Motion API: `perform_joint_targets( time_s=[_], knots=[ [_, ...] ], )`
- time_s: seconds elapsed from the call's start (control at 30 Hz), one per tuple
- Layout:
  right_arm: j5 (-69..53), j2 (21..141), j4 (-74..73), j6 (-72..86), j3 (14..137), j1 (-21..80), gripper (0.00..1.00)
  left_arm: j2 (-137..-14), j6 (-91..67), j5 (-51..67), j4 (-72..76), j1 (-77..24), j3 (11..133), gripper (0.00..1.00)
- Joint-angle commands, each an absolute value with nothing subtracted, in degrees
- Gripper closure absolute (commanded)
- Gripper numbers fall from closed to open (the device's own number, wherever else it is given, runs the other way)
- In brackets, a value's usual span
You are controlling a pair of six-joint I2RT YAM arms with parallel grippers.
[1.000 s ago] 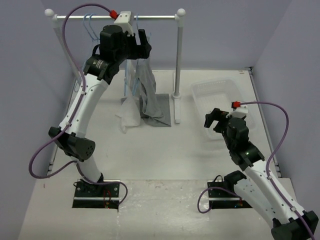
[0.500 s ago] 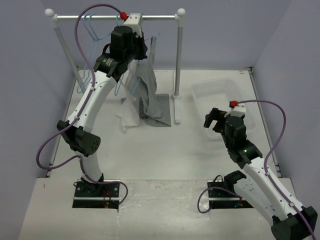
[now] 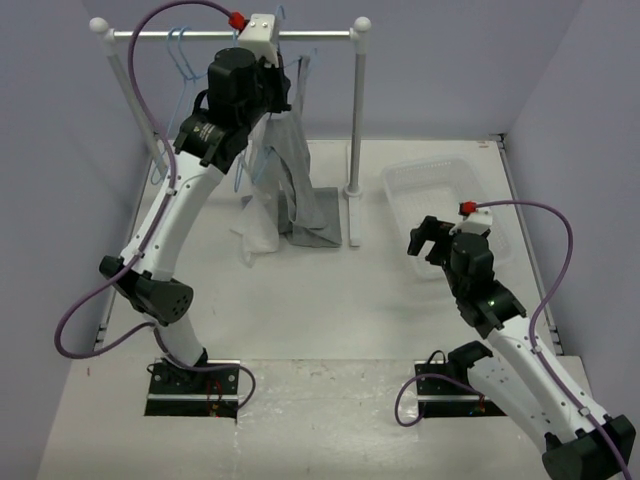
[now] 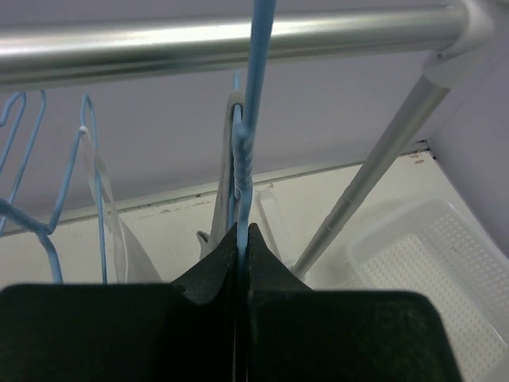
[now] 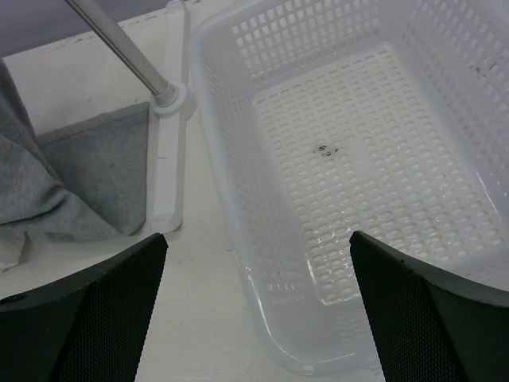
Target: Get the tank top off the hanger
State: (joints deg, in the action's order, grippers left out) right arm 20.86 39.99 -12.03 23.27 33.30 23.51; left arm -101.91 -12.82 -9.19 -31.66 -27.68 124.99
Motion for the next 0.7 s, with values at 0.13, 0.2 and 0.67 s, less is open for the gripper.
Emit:
perform_joint_targets(
  time_s=[0.13, 0.2, 0.67],
  knots=[
    [18.9, 38.9, -10.4, 22.6, 33.8, 23.6, 0.01, -91.6, -11.1, -6.2, -23.7, -29.4, 117.4, 1.0],
    [18.2, 39.0, -10.5, 22.3, 33.9, 23.6, 0.01, -88.6, -12.1, -6.9, -23.7, -29.8, 112.4, 1.0],
    [-3.6, 39.1, -3.1, 17.8, 33.0, 23.6, 0.01, -64.6, -18.5, -0.4, -22.1, -35.5, 76.6, 1.0]
  ],
)
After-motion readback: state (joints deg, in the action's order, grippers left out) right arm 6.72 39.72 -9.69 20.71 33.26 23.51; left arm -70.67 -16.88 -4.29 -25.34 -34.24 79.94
